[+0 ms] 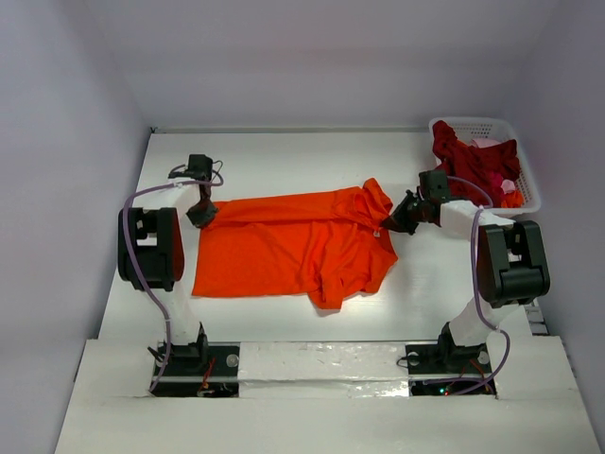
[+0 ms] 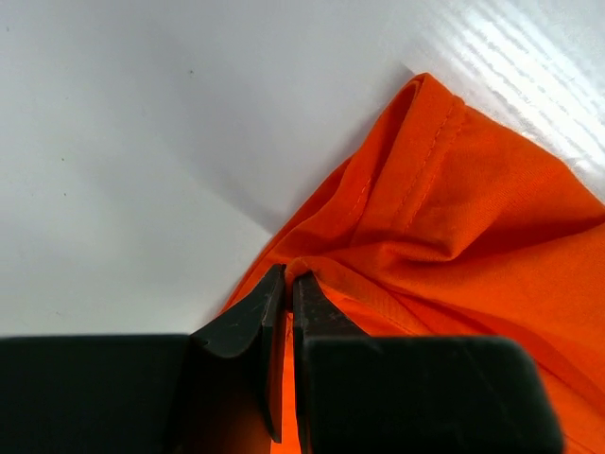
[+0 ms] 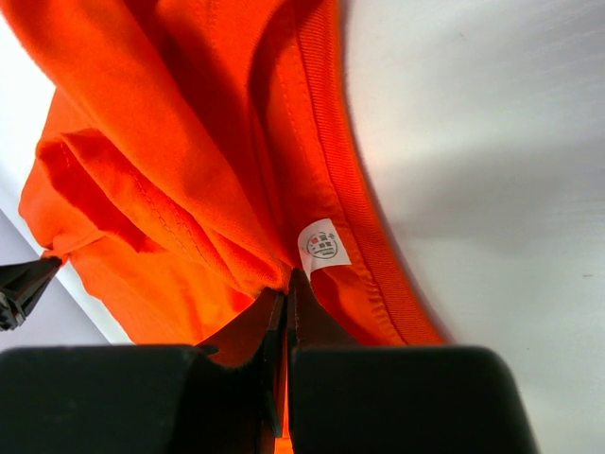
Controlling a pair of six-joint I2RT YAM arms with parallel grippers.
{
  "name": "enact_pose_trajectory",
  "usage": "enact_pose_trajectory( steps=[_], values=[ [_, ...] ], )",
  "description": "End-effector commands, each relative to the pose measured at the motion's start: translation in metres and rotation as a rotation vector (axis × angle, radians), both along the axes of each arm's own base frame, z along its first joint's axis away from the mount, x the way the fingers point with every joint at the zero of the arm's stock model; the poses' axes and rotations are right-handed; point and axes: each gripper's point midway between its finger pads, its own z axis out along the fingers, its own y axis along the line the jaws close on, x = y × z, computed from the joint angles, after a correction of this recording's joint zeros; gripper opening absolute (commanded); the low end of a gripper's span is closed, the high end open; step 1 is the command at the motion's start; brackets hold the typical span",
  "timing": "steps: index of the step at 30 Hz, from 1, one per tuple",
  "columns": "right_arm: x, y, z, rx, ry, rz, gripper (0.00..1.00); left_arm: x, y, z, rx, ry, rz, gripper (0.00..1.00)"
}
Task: Fold and stack the t-shirts
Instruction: Fold the flattened tshirt in 1/3 of the way
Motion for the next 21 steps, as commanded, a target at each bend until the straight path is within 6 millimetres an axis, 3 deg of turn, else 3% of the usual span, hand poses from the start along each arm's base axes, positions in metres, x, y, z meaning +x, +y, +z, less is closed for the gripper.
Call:
enact_pose_trajectory(
  steps=[1, 13, 21],
  values=[
    [0.008, -0.008, 0.001, -0.015, -0.029, -0.036, 0.00, -0.012, 0.007, 0.009, 0.020, 0.005, 0.007, 0.00],
    [0.003, -0.010, -0.005, -0.021, -0.011, -0.056, 0.00, -0.017, 0.016, 0.013, 0.034, 0.006, 0.018, 0.00],
    [0.004, -0.010, -0.004, -0.018, -0.009, -0.066, 0.00, -0.016, 0.022, 0.021, 0.032, -0.009, 0.030, 0.16]
  ],
)
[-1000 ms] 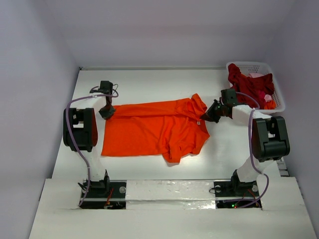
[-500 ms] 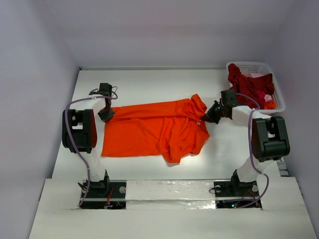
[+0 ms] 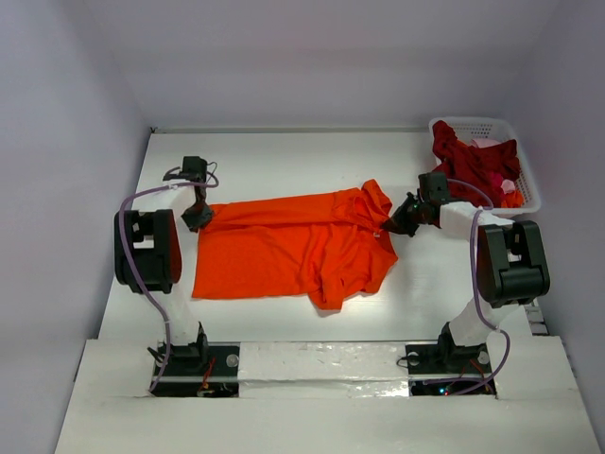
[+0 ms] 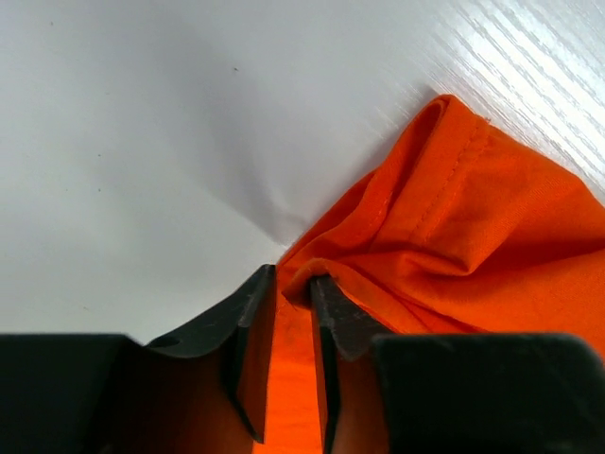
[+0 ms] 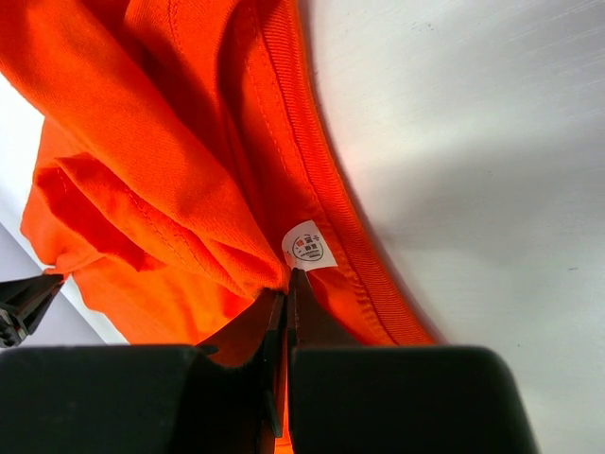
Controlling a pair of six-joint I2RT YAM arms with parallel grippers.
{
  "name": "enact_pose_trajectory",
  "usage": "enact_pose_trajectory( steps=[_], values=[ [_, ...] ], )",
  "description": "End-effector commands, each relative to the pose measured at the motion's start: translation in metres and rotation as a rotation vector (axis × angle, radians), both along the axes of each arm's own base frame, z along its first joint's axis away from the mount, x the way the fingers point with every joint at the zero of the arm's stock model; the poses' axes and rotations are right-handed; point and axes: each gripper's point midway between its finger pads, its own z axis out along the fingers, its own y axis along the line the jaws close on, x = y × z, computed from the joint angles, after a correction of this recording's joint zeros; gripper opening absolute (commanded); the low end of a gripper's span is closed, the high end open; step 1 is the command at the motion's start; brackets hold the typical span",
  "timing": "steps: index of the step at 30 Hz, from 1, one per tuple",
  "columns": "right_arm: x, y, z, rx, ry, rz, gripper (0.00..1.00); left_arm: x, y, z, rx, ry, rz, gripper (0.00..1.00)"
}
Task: Fold and stack the t-shirts
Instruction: Fold the flattened tshirt in 1/3 of the way
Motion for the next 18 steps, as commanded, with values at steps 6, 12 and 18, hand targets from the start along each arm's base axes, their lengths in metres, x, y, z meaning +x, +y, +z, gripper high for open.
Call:
enact_pose_trajectory(
  steps=[6, 12, 18],
  values=[
    [0.006, -0.008, 0.000, -0.013, -0.020, -0.045, 0.00, -0.006, 0.021, 0.026, 0.031, -0.035, 0.032, 0.30],
    [0.005, -0.014, 0.004, -0.047, -0.025, -0.063, 0.16, -0.006, 0.023, 0.037, 0.025, -0.081, 0.045, 0.52],
    [0.002, -0.022, 0.013, -0.087, -0.047, -0.083, 0.59, 0.005, 0.027, 0.066, 0.042, -0.162, 0.051, 0.79]
  ],
)
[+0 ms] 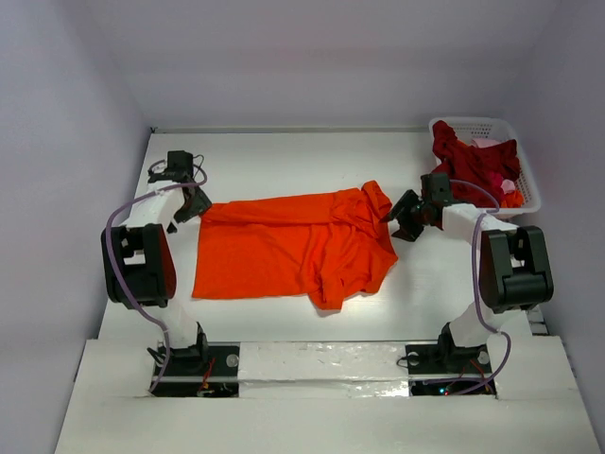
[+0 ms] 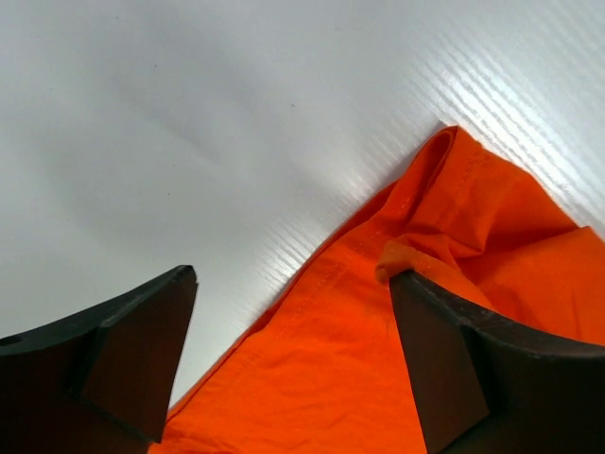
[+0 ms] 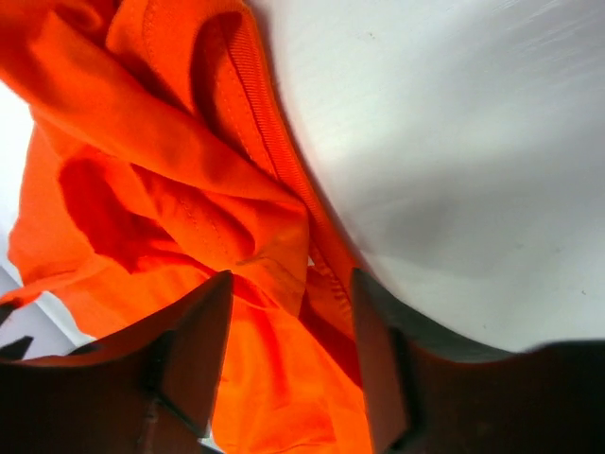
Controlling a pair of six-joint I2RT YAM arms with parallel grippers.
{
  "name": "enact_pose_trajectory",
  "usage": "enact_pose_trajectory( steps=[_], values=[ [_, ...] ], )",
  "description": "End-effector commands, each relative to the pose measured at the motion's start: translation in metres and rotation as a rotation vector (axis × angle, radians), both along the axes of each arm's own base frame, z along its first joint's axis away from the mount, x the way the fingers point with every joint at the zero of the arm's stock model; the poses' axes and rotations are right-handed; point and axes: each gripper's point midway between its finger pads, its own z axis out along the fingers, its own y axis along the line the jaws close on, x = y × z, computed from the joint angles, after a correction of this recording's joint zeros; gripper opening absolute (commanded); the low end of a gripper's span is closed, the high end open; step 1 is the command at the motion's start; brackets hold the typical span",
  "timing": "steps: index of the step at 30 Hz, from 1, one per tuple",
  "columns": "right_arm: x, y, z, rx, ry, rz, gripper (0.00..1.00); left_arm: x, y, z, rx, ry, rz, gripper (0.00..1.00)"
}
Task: Fold and stack the t-shirts
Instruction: Fold the flattened tshirt in 1/3 of the way
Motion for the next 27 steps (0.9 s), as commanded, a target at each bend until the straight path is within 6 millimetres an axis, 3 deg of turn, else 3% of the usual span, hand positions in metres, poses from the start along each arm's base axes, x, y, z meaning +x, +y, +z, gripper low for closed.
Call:
enact_pose_trajectory(
  steps=[1, 4, 7, 10, 14, 18, 20, 21, 27],
  values=[
    [0.003, -0.011, 0.017, -0.043, -0.054, -0.031, 0.65, 0.005, 0.007, 0.034, 0.029, -0.073, 0.014, 0.82],
    [0.000, -0.016, 0.019, -0.062, -0.054, -0.047, 0.70, 0.013, 0.004, 0.054, 0.010, -0.133, 0.017, 0.86],
    [0.005, -0.015, 0.038, -0.053, -0.107, -0.046, 0.65, 0.023, 0.000, 0.075, -0.011, -0.198, 0.007, 0.86],
    [0.006, -0.011, 0.043, -0.054, -0.105, 0.001, 0.63, 0.034, -0.007, 0.083, -0.048, -0.231, -0.006, 0.86],
    [0.025, -0.008, 0.072, -0.079, -0.183, 0.051, 0.59, 0.047, -0.015, 0.093, -0.094, -0.291, -0.015, 0.84],
    [0.041, 0.002, 0.092, -0.068, -0.236, 0.107, 0.59, 0.050, -0.026, 0.070, -0.133, -0.258, -0.033, 0.78],
    [0.047, 0.010, 0.087, -0.060, -0.218, 0.146, 0.58, 0.052, -0.039, 0.064, -0.148, -0.254, -0.062, 0.77],
    [0.057, 0.012, 0.097, -0.059, -0.243, 0.153, 0.58, 0.052, -0.045, 0.053, -0.156, -0.230, -0.071, 0.76],
    [0.072, 0.057, 0.093, -0.034, -0.220, 0.311, 0.55, 0.050, -0.071, 0.034, -0.161, -0.190, -0.118, 0.74]
  ],
)
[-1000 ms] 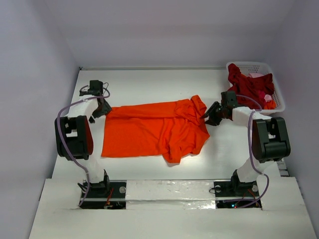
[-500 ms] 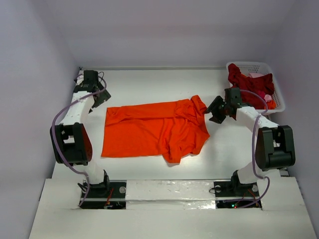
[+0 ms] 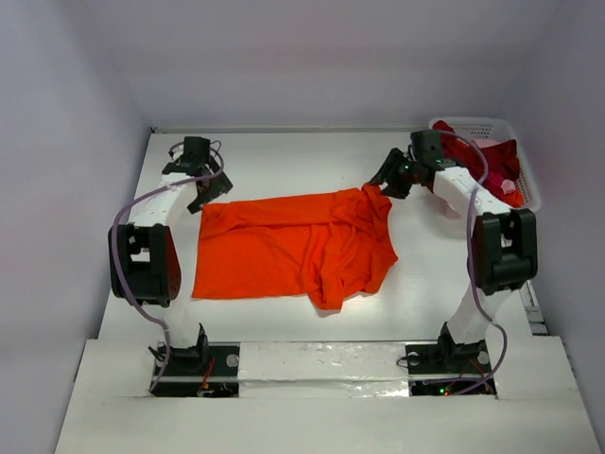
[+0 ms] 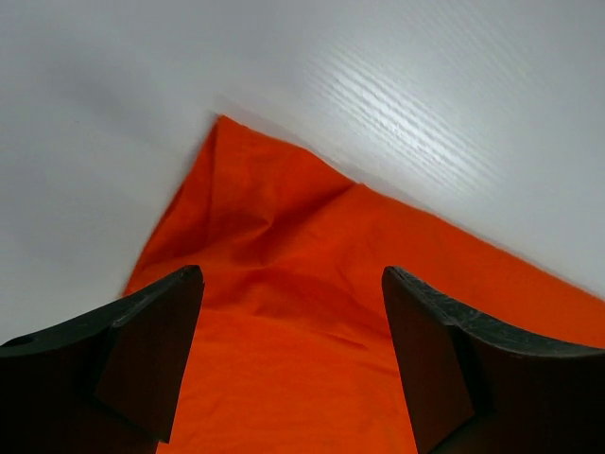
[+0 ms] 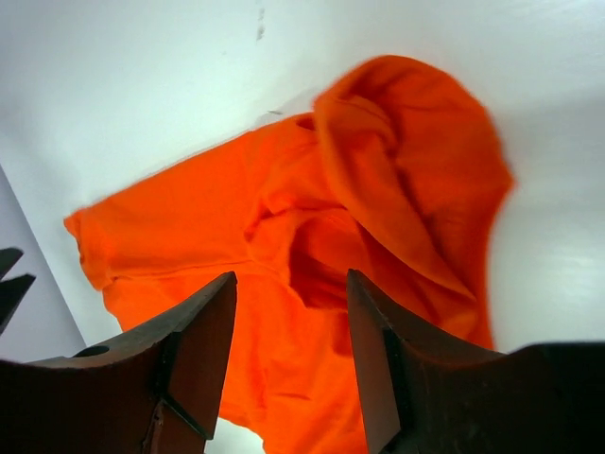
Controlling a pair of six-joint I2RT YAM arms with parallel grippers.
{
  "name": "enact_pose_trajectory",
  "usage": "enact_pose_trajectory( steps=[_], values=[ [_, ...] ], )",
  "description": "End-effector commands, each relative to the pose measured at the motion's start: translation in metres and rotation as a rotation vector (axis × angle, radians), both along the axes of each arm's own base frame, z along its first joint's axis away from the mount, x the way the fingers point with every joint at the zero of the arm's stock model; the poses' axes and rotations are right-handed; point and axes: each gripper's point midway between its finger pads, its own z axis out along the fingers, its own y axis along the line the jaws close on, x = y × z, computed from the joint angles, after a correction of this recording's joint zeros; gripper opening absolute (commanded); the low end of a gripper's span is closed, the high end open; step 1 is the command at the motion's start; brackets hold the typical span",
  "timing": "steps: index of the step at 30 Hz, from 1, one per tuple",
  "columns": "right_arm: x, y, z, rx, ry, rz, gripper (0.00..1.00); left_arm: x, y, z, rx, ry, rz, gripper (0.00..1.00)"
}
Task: Fold and stack the t-shirts
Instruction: Fold the flattened tshirt in 1/3 of the way
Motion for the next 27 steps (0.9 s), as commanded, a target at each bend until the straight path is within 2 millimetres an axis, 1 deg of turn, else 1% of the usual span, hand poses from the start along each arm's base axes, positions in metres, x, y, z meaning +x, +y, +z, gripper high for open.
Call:
enact_pose_trajectory(
  steps=[1, 2, 4, 5, 6, 7, 8, 11, 12, 17, 21, 27],
  values=[
    [0.000, 0.034, 0.005, -0.008, 0.000, 0.136, 0.55, -0.002, -0.010, -0.011, -0.014, 0.014, -0.011, 0.74],
    [0.004, 0.039, 0.003, -0.012, -0.001, 0.143, 0.54, -0.002, -0.009, -0.013, -0.010, 0.017, -0.008, 0.74],
    [0.004, 0.048, 0.001, -0.011, -0.003, 0.158, 0.53, -0.001, -0.007, -0.015, 0.001, 0.022, -0.005, 0.73],
    [0.004, 0.049, -0.002, -0.002, 0.007, 0.154, 0.52, -0.001, -0.006, -0.016, 0.004, 0.026, -0.004, 0.74],
    [0.002, 0.054, -0.008, 0.004, 0.021, 0.162, 0.51, 0.000, -0.005, -0.017, 0.009, 0.029, -0.003, 0.74],
    [-0.001, 0.060, -0.009, 0.013, 0.022, 0.173, 0.50, -0.001, -0.005, -0.018, 0.010, 0.035, -0.001, 0.73],
    [-0.001, 0.060, -0.010, 0.015, 0.027, 0.170, 0.50, -0.002, -0.005, -0.019, 0.011, 0.038, 0.000, 0.73],
    [-0.007, 0.069, -0.016, 0.013, 0.032, 0.187, 0.50, -0.004, -0.004, -0.024, 0.014, 0.047, 0.003, 0.74],
    [-0.010, 0.068, -0.019, 0.014, 0.041, 0.184, 0.50, -0.004, -0.004, -0.026, 0.015, 0.050, 0.005, 0.74],
    [-0.009, 0.068, -0.024, 0.016, 0.042, 0.177, 0.49, -0.004, -0.004, -0.036, 0.014, 0.064, 0.007, 0.74],
    [-0.006, 0.068, -0.028, 0.010, 0.046, 0.171, 0.49, 0.004, -0.006, -0.036, 0.006, 0.060, 0.002, 0.74],
    [0.002, 0.074, -0.022, 0.037, 0.035, 0.171, 0.49, 0.007, -0.003, -0.042, 0.026, 0.078, 0.010, 0.74]
  ],
)
